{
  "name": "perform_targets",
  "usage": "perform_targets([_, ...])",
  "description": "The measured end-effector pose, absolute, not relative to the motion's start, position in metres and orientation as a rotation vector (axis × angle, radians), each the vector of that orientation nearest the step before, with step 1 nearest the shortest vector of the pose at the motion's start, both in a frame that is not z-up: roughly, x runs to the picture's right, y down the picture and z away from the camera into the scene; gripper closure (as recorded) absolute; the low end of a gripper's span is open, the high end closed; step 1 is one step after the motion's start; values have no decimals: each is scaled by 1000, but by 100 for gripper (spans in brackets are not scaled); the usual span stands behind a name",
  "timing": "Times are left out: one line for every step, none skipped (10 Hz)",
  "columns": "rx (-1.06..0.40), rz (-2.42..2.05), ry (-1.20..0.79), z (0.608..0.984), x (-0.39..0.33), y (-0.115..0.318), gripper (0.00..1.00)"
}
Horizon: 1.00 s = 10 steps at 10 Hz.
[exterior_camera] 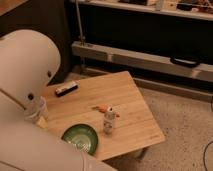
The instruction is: Place the white sponge in the ceramic cup
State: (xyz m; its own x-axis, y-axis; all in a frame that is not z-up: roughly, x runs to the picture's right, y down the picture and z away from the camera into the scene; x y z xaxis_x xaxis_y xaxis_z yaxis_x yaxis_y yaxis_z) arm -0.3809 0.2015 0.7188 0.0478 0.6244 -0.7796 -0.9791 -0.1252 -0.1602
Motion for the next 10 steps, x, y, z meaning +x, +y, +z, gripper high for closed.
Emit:
perform_targets([-871,1484,553,719,-382,203,20])
perform_targets([-874,1475,562,717,-382,205,20])
perform_targets([-875,1468,566,714,-382,207,20])
perform_targets([-872,1461,574,710,-384,210,20])
perform_targets([-868,1458,577,707,-383,212,20])
perform_targets([-867,1455,581,704,-383,214,20])
perform_targets([-868,1452,584,703,-383,216,22])
perform_targets([-871,1452,591,704,-383,219,29])
perform_targets([-879,1452,596,707,-384,222,38])
perform_targets([-889,1453,601,711,-384,226,48])
